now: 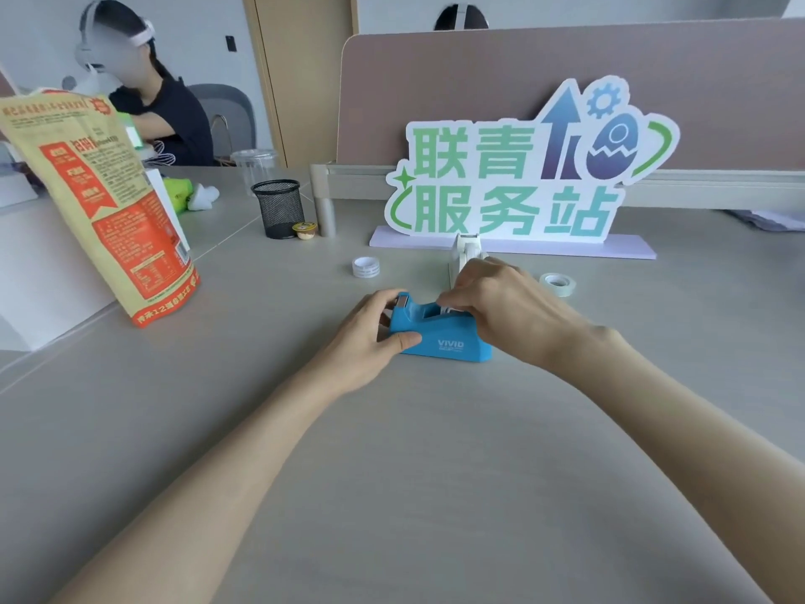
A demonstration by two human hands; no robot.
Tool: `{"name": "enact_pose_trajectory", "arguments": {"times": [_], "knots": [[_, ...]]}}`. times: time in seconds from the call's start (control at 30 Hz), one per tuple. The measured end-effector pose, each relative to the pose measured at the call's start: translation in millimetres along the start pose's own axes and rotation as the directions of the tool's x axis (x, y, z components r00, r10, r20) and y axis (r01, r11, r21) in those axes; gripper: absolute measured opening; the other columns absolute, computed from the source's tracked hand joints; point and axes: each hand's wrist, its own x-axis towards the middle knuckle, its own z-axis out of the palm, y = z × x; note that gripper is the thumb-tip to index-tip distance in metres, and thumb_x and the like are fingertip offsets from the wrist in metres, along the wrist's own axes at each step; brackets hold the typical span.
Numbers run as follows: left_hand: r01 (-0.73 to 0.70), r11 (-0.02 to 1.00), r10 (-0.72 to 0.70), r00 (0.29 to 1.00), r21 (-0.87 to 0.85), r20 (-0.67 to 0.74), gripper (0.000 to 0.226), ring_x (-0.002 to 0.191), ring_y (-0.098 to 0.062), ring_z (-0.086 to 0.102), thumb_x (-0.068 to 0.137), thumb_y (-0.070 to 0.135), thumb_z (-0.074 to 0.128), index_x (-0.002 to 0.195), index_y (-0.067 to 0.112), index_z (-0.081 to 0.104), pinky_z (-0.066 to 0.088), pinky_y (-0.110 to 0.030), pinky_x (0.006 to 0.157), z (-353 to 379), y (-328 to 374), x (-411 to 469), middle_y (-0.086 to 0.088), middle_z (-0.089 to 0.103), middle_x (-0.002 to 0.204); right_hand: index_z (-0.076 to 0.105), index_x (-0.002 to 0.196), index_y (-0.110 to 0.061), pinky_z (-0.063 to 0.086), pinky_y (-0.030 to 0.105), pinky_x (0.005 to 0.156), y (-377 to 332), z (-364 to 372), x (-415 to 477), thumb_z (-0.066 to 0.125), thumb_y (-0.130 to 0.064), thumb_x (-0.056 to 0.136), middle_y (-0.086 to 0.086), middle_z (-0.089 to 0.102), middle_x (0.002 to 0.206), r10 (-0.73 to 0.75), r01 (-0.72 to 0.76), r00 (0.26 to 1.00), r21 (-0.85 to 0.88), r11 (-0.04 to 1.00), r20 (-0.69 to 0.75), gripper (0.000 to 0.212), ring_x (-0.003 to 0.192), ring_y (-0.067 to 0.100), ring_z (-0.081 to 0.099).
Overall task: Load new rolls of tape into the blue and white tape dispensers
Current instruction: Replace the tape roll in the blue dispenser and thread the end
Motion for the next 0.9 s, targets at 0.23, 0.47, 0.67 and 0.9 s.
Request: {"name": "enact_pose_trajectory", "arguments": {"times": [0.23, 0.47, 0.67, 0.9], "knots": [[-0.005, 0.999, 0.006, 1.000, 0.040, -0.018, 0.048, 0.095, -0.009, 0.055, 0.088, 0.030, 0.065, 0.131, 0.029, 0.044, 0.045, -0.028, 0.088, 3, -5, 3, 0.003, 0.052, 0.125, 0.073, 0.103, -0.015, 0.050, 0.037, 0.071, 1, 6, -7, 0.048, 0.017, 0.069, 0.011, 0.064, 0.098, 0.007, -0.004, 0.996, 0.035, 0.999, -0.087, 0.053, 0.087, 0.035, 0.057], [0.002, 0.988, 0.004, 0.999, 0.153, -0.035, 0.052, 0.107, -0.020, 0.052, 0.090, 0.038, 0.059, 0.137, 0.028, 0.038, 0.045, -0.040, 0.097, 9, -6, 8, 0.005, 0.049, 0.130, 0.069, 0.109, -0.005, 0.047, 0.027, 0.080, -4, 23, -24, 0.047, 0.016, 0.085, 0.013, 0.061, 0.106, 0.277, -0.087, 0.831, 0.379, 0.921, -0.482, 0.039, 0.095, 0.029, 0.060], [0.045, 0.980, -0.034, 0.998, 0.192, -0.059, 0.059, 0.114, -0.026, 0.053, 0.089, 0.040, 0.060, 0.142, 0.024, 0.037, 0.043, -0.037, 0.097, 10, 2, 13, -0.002, 0.056, 0.129, 0.070, 0.110, -0.006, 0.050, 0.034, 0.079, -24, 19, -59, 0.057, 0.006, 0.089, 0.010, 0.062, 0.106, 0.124, 0.013, 0.878, 0.282, 0.959, -0.463, 0.028, 0.094, 0.029, 0.062], [-0.271, 0.962, 0.271, 0.927, 0.034, -0.259, 0.036, 0.096, -0.011, 0.052, 0.084, 0.019, 0.059, 0.119, 0.023, 0.057, 0.043, -0.023, 0.080, 15, 29, -27, 0.010, 0.061, 0.112, 0.065, 0.110, -0.012, 0.052, 0.026, 0.081, -30, 23, -85, 0.063, -0.007, 0.091, 0.002, 0.063, 0.104, 0.281, -0.163, 0.941, 0.473, 0.866, -0.190, 0.020, 0.086, 0.015, 0.063]]}}
